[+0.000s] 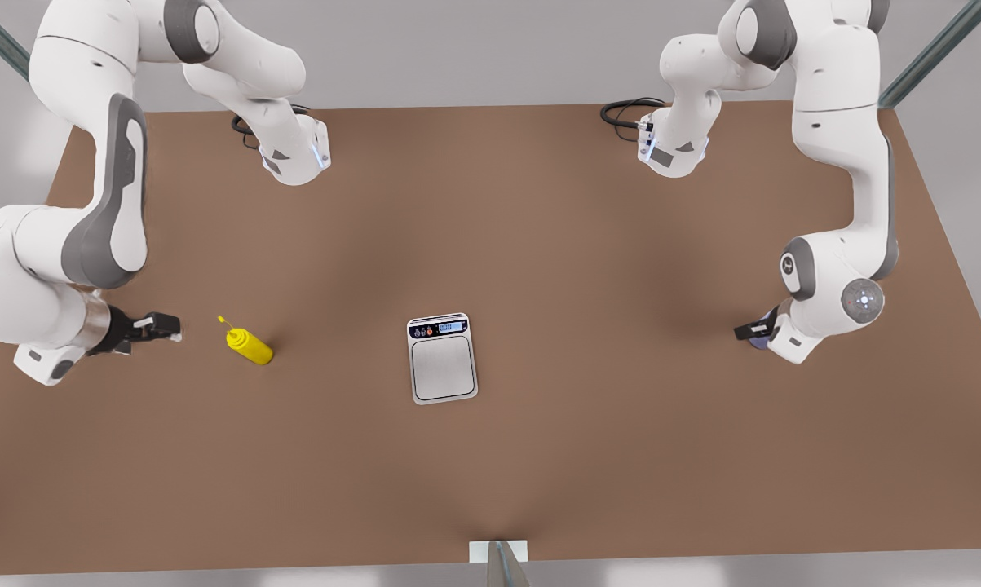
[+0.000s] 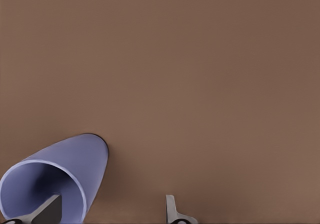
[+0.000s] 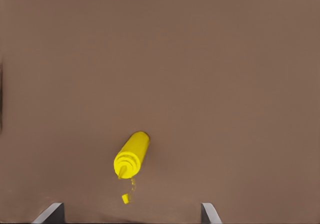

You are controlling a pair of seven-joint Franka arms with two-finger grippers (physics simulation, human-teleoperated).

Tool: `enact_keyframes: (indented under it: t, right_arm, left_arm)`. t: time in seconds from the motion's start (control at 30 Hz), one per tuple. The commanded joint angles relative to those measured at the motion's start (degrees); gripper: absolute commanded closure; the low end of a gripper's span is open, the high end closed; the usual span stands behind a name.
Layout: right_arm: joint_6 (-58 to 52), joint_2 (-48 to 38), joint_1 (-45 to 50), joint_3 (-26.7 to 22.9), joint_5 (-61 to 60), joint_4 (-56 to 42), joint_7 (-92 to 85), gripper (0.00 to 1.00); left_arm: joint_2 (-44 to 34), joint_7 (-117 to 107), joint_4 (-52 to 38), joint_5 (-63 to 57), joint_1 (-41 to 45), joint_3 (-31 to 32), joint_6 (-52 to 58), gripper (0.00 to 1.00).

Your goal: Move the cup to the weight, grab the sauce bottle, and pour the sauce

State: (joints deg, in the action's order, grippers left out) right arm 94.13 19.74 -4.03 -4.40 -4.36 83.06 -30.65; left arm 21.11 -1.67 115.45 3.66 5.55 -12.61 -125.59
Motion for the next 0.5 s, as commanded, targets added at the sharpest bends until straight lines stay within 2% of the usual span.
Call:
enact_keyframes:
  t: [0.0,0.07,0.13,0.2,0.23,0.27,0.3,0.33,0.4,0.43,0.47]
  right_arm:
    - [0.0,0.29,-0.36,0.0,-0.12,0.0,-3.35,0.0]
    - [0.0,2.31,-4.23,0.0,-3.98,0.0,-24.26,0.0]
    - [0.44,3.81,-7.22,0.0,-8.55,0.09,-36.14,0.0]
    - [3.87,4.25,-11.09,0.0,-15.58,4.83,-50.9,0.0]
    - [3.87,5.92,-14.25,0.0,-21.12,6.24,-61.26,0.0]
    - [3.87,6.36,-16.19,0.0,-25.07,8.17,-69.79,0.0]
    - [3.78,6.36,-17.51,0.0,-28.59,11.07,-75.51,0.0]
    - [3.78,6.36,-18.74,0.0,-31.57,14.05,-79.73,0.0]
    - [2.99,8.55,-20.76,-0.08,-36.94,17.14,-88.52,0.0]
    - [2.81,10.48,-21.81,0.0,-37.99,16.96,-91.06,0.0]
    - [2.73,11.89,-22.6,0.0,-39.75,17.14,-94.85,0.0]
  left_arm:
    - [-0.02,0.0,0.03,-0.05,-0.01,-0.05,-0.01,0.0]
    - [0.07,0.0,0.12,-0.14,-0.01,-1.19,-0.09,0.0]
    - [0.16,0.0,0.21,-0.14,-0.01,-1.28,-0.09,0.0]
    - [0.42,-0.09,1.61,-0.14,-0.01,-1.28,-2.46,0.01]
    - [0.78,-0.09,2.23,-0.14,-0.01,-1.19,-3.52,0.1]
    - [0.86,-0.53,2.32,-0.14,0.08,-1.19,-3.79,0.24]
    - [1.3,-0.62,2.32,-0.14,0.17,-1.19,-3.87,0.31]
    - [1.39,-0.7,2.32,-0.14,0.17,-1.19,-3.96,0.46]
    - [2.01,-0.88,2.32,-0.14,0.34,-1.19,-3.96,0.55]
    - [2.36,-0.97,2.32,-0.14,0.34,-1.19,-3.96,0.66]
    - [2.53,-0.97,2.32,-0.14,0.34,-1.19,-3.87,0.66]
